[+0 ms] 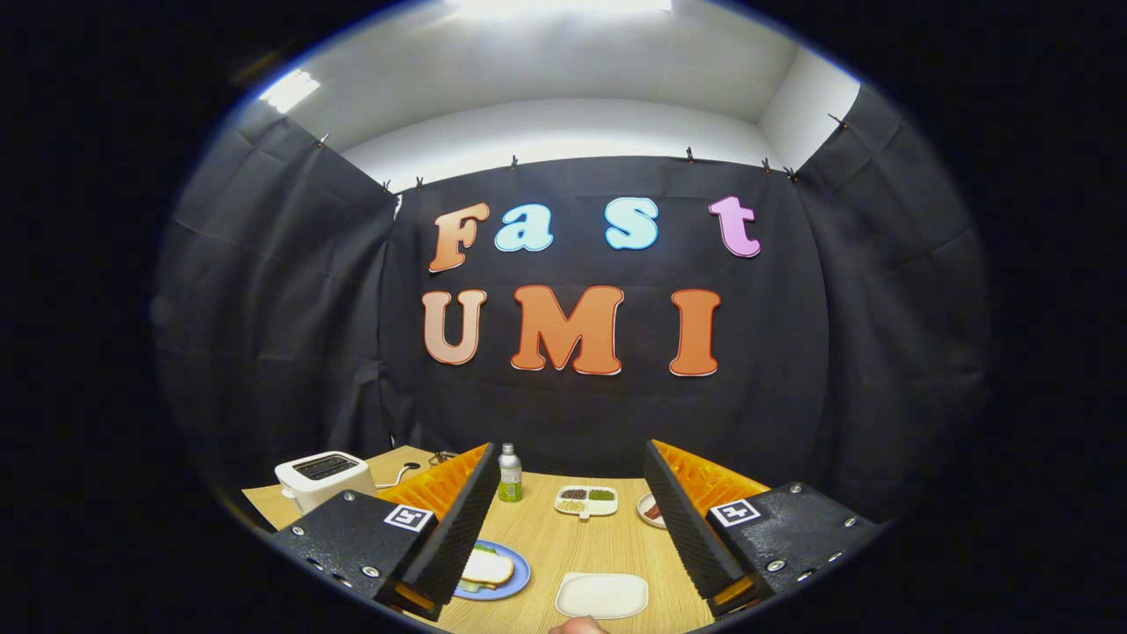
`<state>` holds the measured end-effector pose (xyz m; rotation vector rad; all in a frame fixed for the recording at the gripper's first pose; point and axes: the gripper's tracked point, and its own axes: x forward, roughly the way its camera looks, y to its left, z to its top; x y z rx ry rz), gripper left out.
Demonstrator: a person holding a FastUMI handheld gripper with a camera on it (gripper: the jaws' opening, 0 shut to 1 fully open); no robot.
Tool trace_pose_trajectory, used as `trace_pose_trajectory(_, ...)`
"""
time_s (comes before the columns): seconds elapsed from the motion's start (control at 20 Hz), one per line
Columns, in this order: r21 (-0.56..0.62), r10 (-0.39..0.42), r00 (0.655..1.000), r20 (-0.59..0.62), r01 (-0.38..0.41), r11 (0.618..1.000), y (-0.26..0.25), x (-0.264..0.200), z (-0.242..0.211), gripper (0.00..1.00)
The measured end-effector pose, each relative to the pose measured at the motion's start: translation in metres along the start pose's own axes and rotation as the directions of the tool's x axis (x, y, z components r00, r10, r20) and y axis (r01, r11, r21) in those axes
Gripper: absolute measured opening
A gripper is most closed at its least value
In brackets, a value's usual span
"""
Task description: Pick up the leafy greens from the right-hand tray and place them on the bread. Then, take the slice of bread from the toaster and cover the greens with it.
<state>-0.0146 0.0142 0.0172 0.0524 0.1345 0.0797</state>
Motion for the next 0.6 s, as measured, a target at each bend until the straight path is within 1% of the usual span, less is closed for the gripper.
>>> trace_pose_trajectory(0.25, -0.022, -0.033, 0.999, 0.013, 0.034, 0.999, -0.0050, 0.0057, -0.0010, 0.98)
trace_pose_trajectory(0.6, -0.021, -0.021, 1.000, 0.017, 0.021, 1.000, 0.0021, 0.0102, -0.0023, 0.98)
